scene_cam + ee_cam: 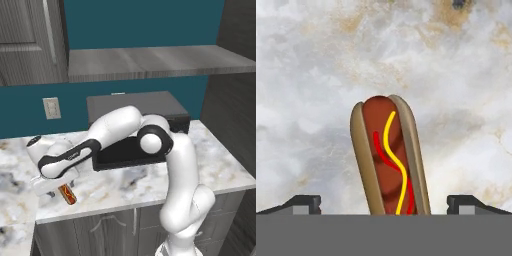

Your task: Store the hot dog in the freezer for long-term storage. Close the freezer door after placing the cooked food.

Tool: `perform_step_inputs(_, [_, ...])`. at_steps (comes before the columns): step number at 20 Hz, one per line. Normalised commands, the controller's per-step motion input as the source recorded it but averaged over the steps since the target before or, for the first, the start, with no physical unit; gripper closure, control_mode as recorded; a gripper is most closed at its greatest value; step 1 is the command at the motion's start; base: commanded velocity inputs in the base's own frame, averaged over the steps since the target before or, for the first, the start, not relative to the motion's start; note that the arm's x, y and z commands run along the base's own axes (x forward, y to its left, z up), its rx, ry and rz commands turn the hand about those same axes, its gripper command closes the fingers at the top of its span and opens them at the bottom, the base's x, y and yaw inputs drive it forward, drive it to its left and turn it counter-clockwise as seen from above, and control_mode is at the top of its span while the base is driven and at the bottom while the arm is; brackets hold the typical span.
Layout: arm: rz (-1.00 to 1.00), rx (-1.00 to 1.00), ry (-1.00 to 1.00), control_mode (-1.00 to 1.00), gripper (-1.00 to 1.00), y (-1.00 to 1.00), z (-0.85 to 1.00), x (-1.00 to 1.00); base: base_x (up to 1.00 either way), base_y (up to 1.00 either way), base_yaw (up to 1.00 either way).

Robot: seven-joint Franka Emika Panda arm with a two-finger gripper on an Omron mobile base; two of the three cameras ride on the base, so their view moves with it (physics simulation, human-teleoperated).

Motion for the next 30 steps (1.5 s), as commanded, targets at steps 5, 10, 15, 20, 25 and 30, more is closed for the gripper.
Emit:
perform_step_inputs(5, [0.0,0.0,0.0,-1.0,-1.0,0.0,-0.49,0.16,0.0,0.0,0.0])
perform_step_inputs(10, [0.0,0.01,-0.04,-1.0,-1.0,-0.02,-0.4,0.06,0.0,0.0,0.0])
perform_step_inputs(15, [0.0,0.05,-0.06,-1.0,-1.0,-0.41,-0.33,0.0,0.0,0.0,0.0])
perform_step_inputs(20, [0.0,0.05,-0.04,-1.0,-1.0,-0.47,-0.06,0.0,0.0,0.0,0.0])
perform_step_inputs(25, [0.0,0.01,-0.01,-1.0,-1.0,-0.09,-0.09,0.0,0.0,0.0,0.0])
perform_step_inputs(30, [0.0,0.05,-0.01,-1.0,-1.0,0.0,-0.27,0.0,0.0,0.0,0.0])
